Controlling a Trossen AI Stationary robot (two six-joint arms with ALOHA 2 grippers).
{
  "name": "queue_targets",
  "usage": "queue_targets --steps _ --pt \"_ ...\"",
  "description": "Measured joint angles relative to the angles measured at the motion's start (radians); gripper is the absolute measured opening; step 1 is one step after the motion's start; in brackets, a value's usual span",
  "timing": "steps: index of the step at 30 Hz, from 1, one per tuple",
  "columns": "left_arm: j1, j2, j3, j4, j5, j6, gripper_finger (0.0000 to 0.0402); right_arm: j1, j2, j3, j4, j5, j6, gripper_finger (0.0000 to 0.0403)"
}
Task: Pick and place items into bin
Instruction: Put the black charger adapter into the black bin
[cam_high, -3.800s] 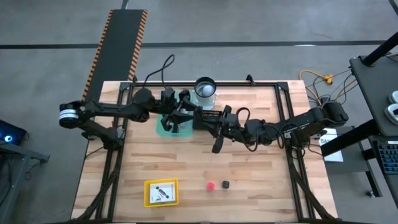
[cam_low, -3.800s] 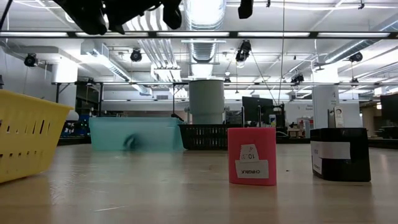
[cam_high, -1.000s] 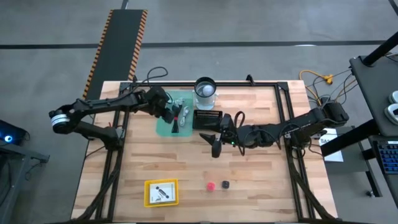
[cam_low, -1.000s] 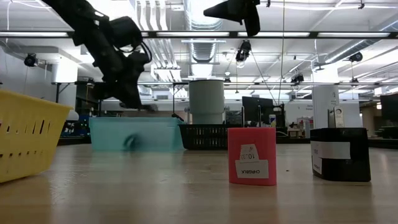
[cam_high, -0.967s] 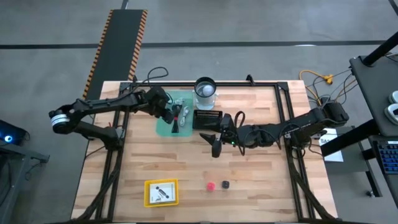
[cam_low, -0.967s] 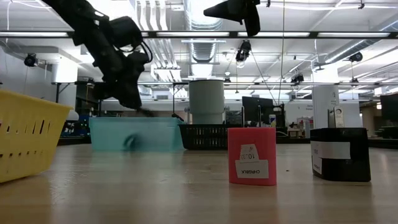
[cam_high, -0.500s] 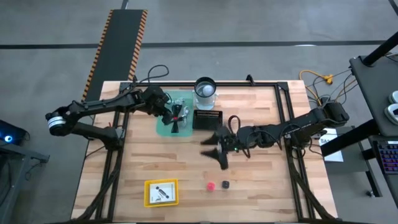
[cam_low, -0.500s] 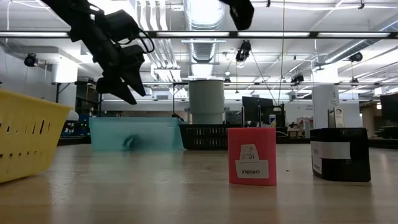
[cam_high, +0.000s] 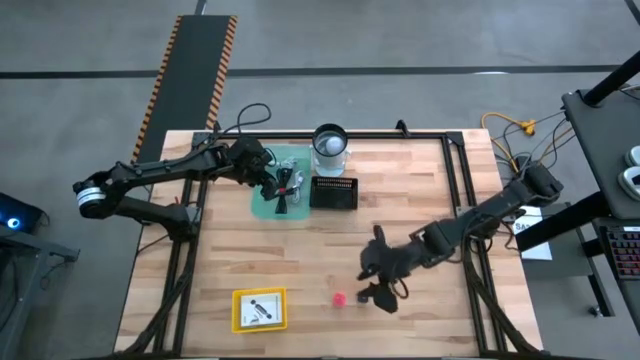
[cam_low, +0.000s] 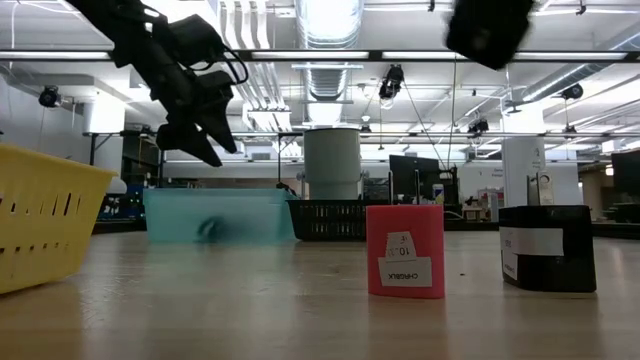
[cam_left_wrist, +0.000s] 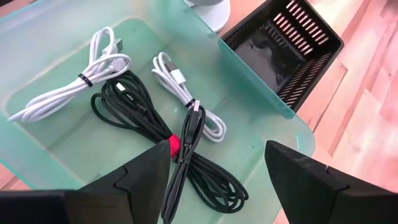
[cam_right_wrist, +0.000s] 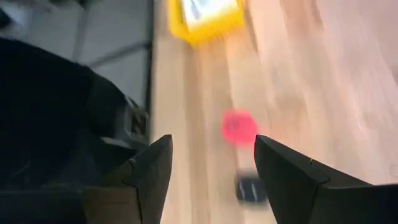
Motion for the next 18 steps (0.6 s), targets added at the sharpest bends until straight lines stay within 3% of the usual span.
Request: queue_targets --steps 6,12,18 --pt "0.000 0.000 0.000 0.001 0.001 0.000 0.0244 0.066 0.012 0.002 -0.101 0.009 0.084 0.0249" --pt "0.000 0.000 0.000 0.002 0.000 0.000 0.0245 0.085 0.100 0.014 -0.100 0.028 0.042 0.0297" --pt "0.000 0.000 0.000 0.006 0.000 0.000 0.0245 0.085 0.221 0.039 -0.105 0.034 0.027 0.0302"
